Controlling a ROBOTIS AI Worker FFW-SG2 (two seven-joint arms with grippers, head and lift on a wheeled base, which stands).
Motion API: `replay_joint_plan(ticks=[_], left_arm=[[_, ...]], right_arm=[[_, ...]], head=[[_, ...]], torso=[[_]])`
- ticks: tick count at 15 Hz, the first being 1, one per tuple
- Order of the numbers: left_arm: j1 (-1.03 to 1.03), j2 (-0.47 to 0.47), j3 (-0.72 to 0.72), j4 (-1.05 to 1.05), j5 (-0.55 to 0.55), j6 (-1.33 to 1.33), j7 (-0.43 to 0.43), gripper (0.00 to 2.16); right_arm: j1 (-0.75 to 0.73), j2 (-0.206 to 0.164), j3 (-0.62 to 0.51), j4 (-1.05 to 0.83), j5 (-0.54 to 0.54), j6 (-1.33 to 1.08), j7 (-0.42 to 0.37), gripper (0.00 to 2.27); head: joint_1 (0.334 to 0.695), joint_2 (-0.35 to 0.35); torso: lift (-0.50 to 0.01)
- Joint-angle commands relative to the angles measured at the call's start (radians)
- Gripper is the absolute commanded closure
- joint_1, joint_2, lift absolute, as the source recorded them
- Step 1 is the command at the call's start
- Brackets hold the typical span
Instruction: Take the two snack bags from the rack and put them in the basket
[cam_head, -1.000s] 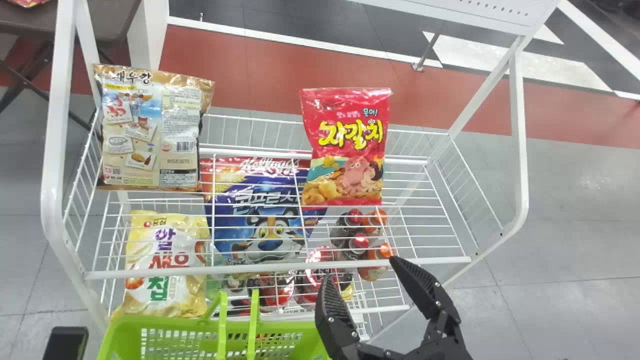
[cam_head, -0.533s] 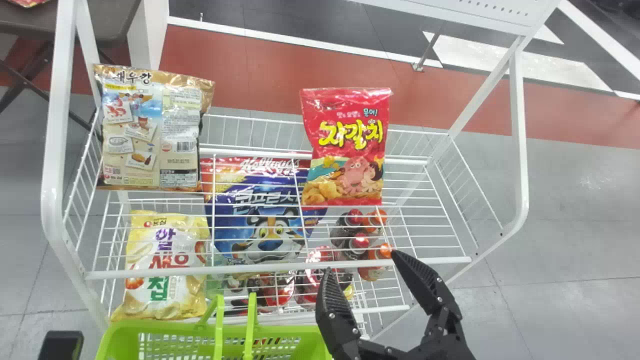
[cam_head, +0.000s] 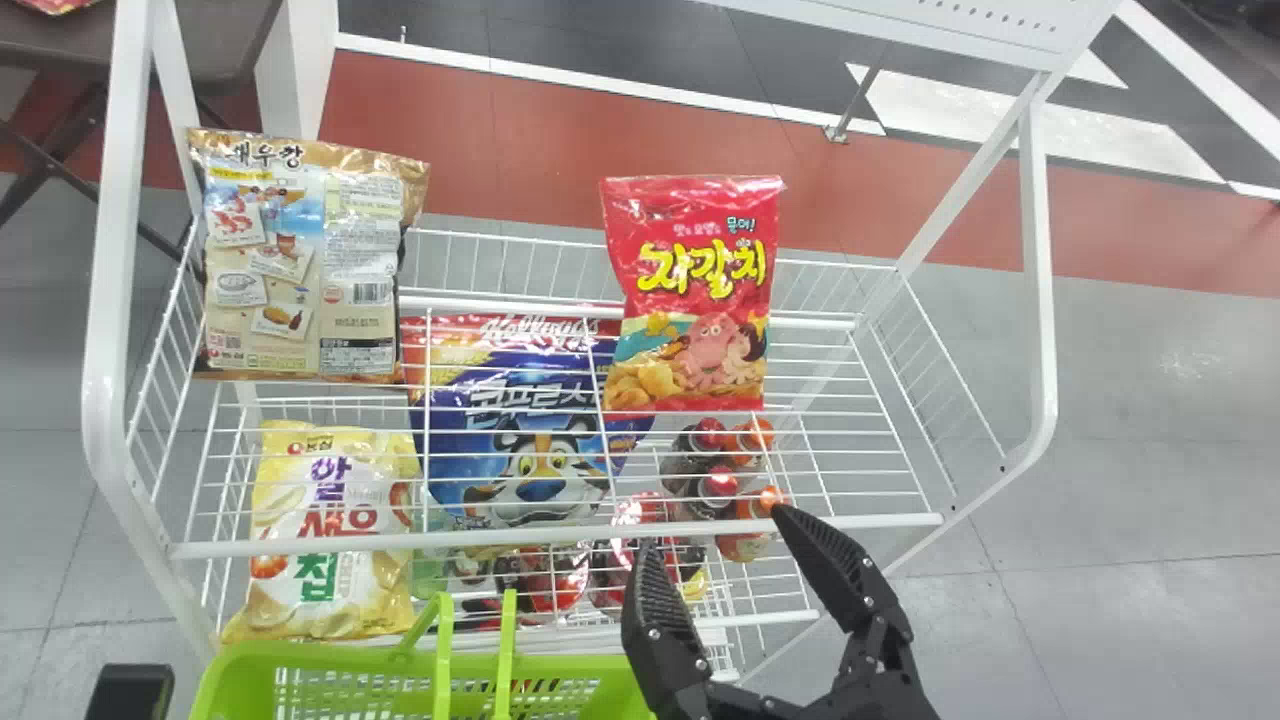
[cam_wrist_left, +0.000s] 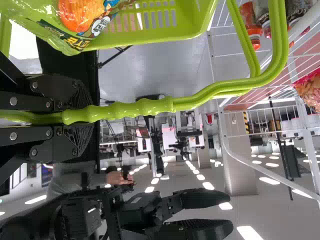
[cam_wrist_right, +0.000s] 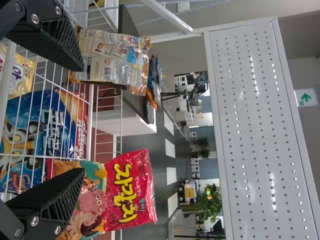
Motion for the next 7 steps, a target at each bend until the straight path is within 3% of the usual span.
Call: replay_joint_plan(ticks=[1, 7], left_arm=[[-0.002, 0.0, -0.005, 0.0, 0.0, 0.001, 0.001, 1.88], [0.001, 0.002, -0.011, -0.003, 0.0, 0.001, 0.001, 1.88]], right_arm=[[0.001, 0.0, 0.0, 0.0, 0.0, -0.003, -0.007, 0.1], [0.0, -0.005, 0.009, 0.005, 0.006, -0.003, -0.013, 0.1]], head=[[0.695, -0.35], [0.695, -0.35]], torso=[[-0.011], [-0.011]])
